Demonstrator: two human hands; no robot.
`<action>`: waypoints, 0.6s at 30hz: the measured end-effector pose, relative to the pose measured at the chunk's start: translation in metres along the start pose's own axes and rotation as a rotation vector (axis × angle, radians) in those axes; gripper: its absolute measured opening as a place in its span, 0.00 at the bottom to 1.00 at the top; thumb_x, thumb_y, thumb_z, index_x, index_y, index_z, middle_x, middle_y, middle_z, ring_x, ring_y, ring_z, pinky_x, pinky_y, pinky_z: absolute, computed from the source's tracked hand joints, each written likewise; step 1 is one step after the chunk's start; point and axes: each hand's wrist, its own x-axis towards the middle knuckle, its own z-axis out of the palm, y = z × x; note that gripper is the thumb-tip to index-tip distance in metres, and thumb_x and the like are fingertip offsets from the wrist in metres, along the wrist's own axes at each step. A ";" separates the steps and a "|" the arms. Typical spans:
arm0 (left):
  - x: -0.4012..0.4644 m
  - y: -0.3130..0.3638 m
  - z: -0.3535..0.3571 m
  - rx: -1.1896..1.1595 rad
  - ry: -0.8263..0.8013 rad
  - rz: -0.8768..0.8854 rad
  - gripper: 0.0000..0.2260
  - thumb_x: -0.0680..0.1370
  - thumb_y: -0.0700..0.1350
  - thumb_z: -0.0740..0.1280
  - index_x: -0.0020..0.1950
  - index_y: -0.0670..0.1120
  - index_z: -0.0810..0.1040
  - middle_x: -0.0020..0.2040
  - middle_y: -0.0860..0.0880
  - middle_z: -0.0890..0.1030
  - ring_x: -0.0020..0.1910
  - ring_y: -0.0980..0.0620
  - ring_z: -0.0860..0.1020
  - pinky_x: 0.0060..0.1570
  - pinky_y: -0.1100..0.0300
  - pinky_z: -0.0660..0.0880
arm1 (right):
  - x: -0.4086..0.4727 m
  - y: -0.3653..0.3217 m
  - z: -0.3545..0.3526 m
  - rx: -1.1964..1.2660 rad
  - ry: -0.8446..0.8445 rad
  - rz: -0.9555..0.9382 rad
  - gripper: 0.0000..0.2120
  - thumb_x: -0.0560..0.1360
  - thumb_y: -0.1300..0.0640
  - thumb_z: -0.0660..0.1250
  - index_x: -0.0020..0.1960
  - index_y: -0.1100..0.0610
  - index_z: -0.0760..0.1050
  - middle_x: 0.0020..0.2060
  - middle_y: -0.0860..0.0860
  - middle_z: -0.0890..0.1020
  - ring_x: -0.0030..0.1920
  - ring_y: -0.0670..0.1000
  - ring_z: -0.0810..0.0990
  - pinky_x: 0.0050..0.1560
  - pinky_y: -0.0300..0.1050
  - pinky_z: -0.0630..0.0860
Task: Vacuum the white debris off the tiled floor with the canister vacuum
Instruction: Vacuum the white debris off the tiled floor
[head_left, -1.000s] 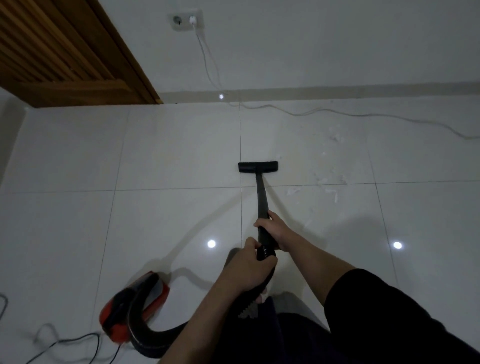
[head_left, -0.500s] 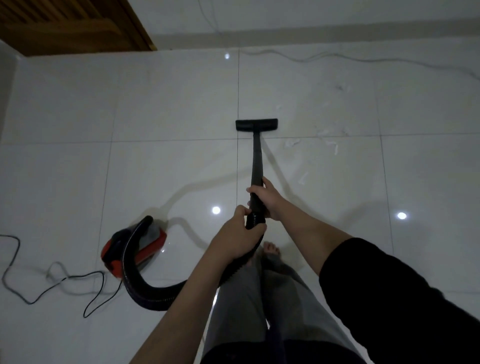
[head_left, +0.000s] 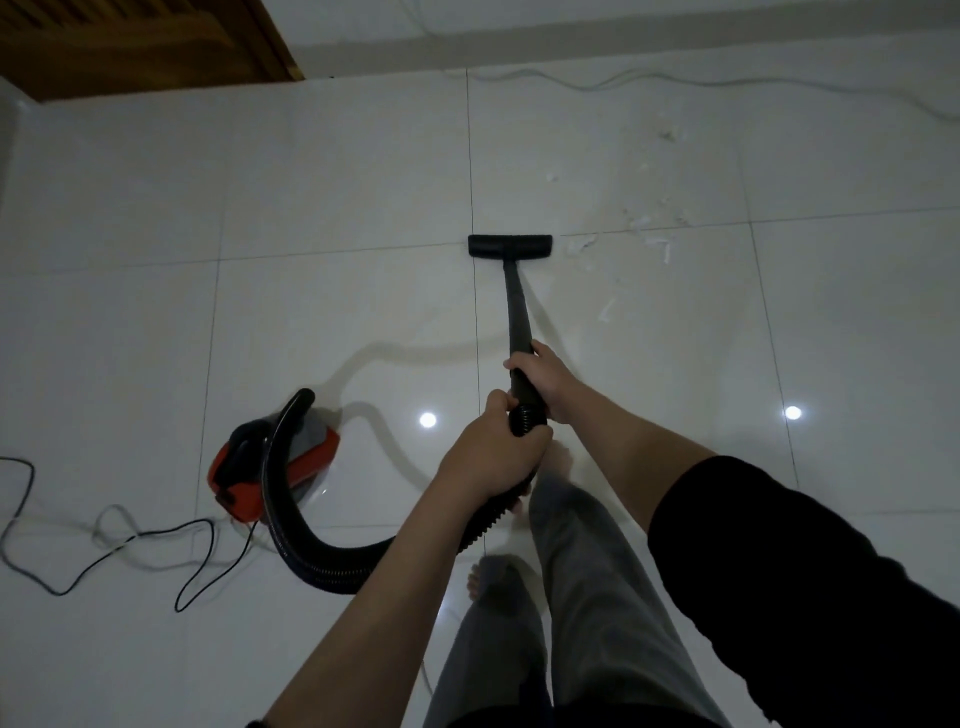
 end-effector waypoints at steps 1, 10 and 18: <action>-0.009 -0.011 0.003 -0.011 -0.007 -0.001 0.16 0.79 0.50 0.63 0.63 0.52 0.62 0.45 0.45 0.79 0.35 0.45 0.82 0.35 0.50 0.83 | -0.009 0.011 0.005 -0.001 0.000 -0.013 0.24 0.67 0.53 0.68 0.61 0.50 0.66 0.43 0.54 0.75 0.37 0.55 0.76 0.37 0.50 0.76; -0.079 -0.098 0.042 0.021 -0.005 0.023 0.16 0.77 0.53 0.64 0.61 0.53 0.64 0.43 0.46 0.81 0.40 0.43 0.84 0.45 0.42 0.82 | -0.069 0.110 0.034 0.042 0.010 0.009 0.29 0.65 0.53 0.69 0.64 0.47 0.64 0.43 0.55 0.75 0.36 0.55 0.76 0.35 0.48 0.76; -0.121 -0.136 0.088 0.020 -0.005 0.029 0.15 0.77 0.54 0.63 0.61 0.54 0.64 0.43 0.46 0.82 0.42 0.43 0.83 0.48 0.41 0.81 | -0.114 0.169 0.029 0.034 0.018 0.033 0.33 0.71 0.56 0.67 0.74 0.51 0.61 0.37 0.53 0.76 0.28 0.52 0.77 0.33 0.47 0.74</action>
